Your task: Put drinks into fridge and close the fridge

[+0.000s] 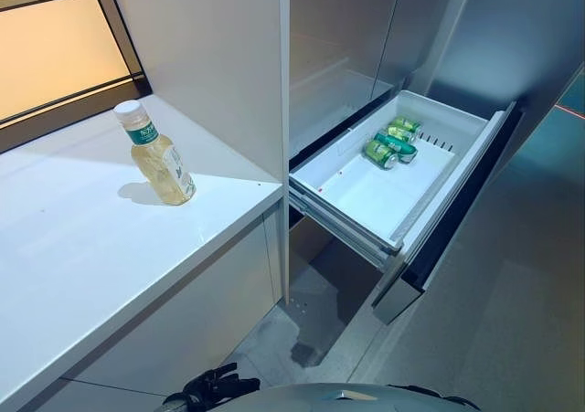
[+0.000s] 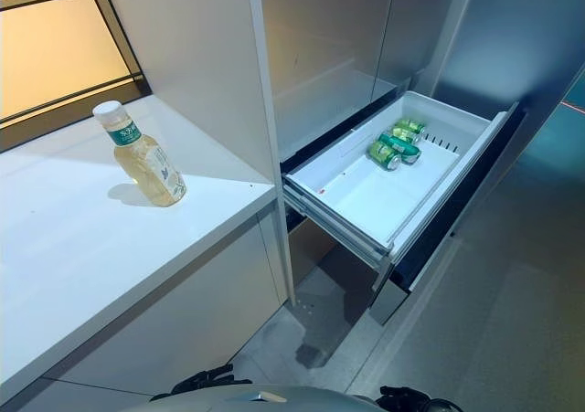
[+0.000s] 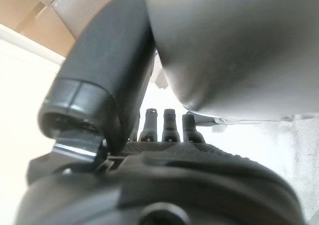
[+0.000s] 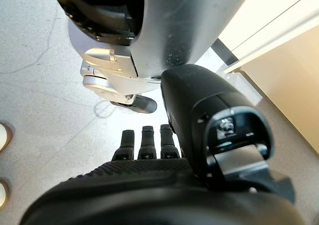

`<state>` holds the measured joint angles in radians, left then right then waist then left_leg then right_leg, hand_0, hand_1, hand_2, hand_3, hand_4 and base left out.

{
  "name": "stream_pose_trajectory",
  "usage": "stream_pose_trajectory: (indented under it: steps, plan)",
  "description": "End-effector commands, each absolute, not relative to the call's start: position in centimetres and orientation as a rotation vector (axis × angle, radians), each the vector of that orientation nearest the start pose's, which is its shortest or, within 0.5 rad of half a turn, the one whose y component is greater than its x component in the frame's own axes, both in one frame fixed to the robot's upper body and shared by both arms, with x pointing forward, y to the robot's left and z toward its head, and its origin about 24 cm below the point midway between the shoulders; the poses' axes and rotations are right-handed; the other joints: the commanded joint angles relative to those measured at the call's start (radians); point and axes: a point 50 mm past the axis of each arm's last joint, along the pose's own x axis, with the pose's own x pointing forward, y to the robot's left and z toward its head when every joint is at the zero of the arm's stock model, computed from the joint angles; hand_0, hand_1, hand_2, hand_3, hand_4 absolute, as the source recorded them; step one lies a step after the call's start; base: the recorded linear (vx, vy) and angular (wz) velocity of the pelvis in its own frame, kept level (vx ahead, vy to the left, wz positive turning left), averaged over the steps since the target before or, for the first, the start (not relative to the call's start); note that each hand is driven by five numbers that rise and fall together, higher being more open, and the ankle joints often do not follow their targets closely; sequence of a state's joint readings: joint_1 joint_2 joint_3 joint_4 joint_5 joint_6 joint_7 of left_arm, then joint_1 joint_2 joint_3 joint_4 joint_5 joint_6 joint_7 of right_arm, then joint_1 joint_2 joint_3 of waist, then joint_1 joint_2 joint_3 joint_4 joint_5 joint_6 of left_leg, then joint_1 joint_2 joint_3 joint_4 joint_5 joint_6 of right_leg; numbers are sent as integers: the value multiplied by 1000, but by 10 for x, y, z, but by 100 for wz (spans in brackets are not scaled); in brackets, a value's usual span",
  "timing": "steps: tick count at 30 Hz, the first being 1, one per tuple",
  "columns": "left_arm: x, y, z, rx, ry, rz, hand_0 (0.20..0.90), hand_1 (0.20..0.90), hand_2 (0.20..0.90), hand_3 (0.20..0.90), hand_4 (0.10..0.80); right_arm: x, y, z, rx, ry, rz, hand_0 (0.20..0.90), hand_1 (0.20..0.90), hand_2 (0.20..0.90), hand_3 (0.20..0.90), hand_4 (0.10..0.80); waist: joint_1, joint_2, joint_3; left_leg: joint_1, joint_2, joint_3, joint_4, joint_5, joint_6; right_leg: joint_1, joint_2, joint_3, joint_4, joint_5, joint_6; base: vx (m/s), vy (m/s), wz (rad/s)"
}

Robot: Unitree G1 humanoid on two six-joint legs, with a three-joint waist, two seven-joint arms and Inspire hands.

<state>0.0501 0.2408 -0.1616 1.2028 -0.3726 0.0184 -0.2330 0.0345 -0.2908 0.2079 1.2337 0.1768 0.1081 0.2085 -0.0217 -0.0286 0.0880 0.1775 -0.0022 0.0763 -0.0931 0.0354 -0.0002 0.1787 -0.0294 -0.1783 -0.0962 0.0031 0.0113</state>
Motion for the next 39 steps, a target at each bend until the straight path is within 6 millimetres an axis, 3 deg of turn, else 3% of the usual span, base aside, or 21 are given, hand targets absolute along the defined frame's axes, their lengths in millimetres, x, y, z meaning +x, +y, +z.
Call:
stream_pose_trajectory:
  steps: [1, 14, 23, 29, 34, 39]
  plan:
    - [96, 202, -164, -184, 1190, -32, 900, 900, 900, 900, 800, 74, -214, -168, -9, 1379, 131, 900, 900, 900, 900, 800, 20, 2, 13, -9, -24, -41, 22, -112, 11, -30, -11, 23, 58, -42, 66, 0, 0, 0]
    - [100, 200, -163, -192, 1153, -53, 900, 900, 900, 900, 800, 73, -214, -168, -7, 1378, 131, 900, 900, 900, 900, 800, 21, 1, 14, -7, -23, -40, 18, -110, 7, -27, -10, 21, 54, -40, 67, 0, 0, 0]
    - [108, 198, -160, -109, 1112, -140, 900, 900, 900, 900, 800, 75, -215, -168, -9, 1375, 131, 900, 900, 900, 900, 800, 21, 2, 14, -11, -24, -39, 20, -110, 8, -30, -10, 21, 54, -40, 67, 0, 0, 0]
    - [126, 189, -152, 146, 1001, -361, 900, 900, 900, 900, 800, 77, -217, -167, -27, 1374, 144, 900, 900, 900, 900, 800, 13, 8, 15, -10, -22, -35, 17, -110, 6, -34, -7, 28, 56, -41, 70, 0, 0, 0]
    - [152, 167, -137, 443, 801, -671, 900, 900, 900, 900, 800, 82, -219, -165, -65, 1368, 175, 900, 900, 900, 900, 800, -3, 15, 17, -9, -17, -23, 12, -110, 3, -41, -5, 38, 58, -39, 77, -13, 7, -1]
    - [183, 146, -114, 623, 575, -822, 900, 900, 900, 900, 800, 87, -221, -163, -101, 1354, 205, 900, 900, 900, 900, 800, -23, 20, 21, -8, -13, -13, 6, -110, 1, -48, -4, 48, 59, -37, 84, -32, 14, -6]
